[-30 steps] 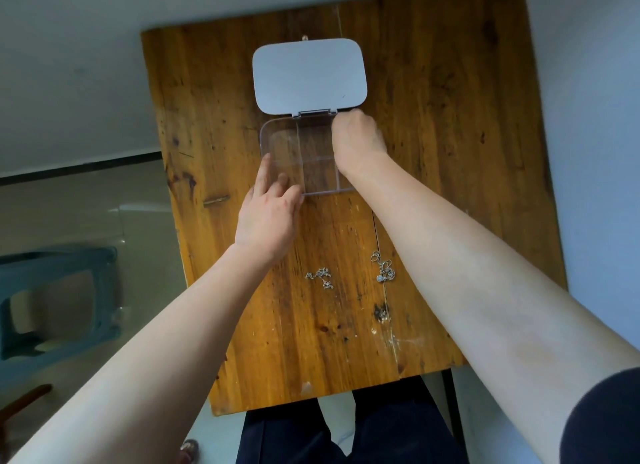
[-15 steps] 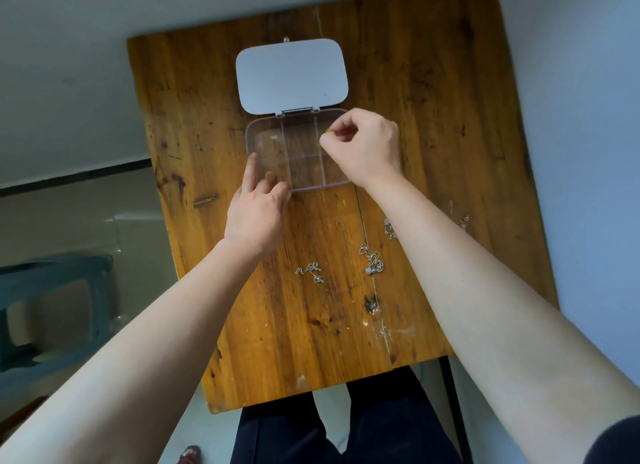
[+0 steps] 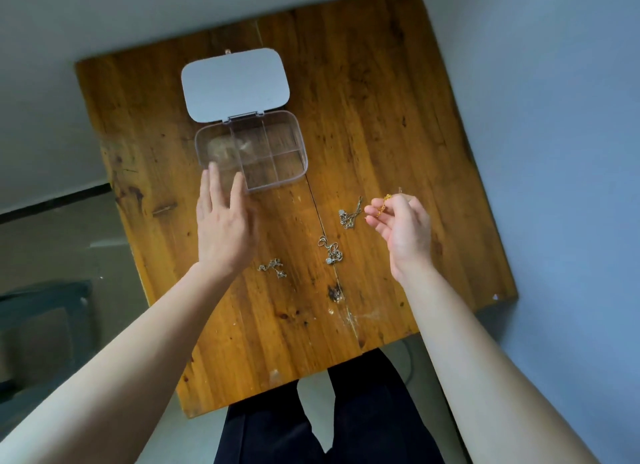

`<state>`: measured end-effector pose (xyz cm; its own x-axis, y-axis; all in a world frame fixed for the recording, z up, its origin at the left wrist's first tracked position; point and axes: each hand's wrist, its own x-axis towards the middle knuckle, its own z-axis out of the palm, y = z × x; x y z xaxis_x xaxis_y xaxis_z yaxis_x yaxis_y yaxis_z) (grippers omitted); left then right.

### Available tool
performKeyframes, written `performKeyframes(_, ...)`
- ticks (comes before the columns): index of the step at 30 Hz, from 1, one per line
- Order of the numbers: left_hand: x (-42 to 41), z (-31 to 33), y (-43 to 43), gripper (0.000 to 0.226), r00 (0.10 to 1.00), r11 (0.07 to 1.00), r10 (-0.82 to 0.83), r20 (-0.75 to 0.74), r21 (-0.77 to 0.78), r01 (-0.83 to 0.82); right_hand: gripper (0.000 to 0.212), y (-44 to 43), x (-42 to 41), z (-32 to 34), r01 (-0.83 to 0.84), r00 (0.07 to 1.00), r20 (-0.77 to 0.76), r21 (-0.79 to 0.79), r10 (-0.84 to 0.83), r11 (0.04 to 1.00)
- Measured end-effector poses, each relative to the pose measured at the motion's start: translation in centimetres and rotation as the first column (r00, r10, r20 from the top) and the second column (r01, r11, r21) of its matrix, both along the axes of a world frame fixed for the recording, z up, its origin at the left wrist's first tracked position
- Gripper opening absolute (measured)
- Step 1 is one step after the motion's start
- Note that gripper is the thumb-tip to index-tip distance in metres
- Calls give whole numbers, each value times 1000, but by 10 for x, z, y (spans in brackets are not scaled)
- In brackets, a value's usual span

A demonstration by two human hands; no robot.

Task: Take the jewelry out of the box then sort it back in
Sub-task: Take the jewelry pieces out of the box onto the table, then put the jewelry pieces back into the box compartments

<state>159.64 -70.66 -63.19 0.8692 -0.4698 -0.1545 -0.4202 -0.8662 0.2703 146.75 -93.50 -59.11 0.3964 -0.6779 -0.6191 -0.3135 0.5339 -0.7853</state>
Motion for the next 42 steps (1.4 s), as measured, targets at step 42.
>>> performKeyframes(42, -125, -25, 16, 50, 984, 998, 48, -174, 43, -41, 57, 44, -43, -66, -919, 285, -686, -394, 669, -13)
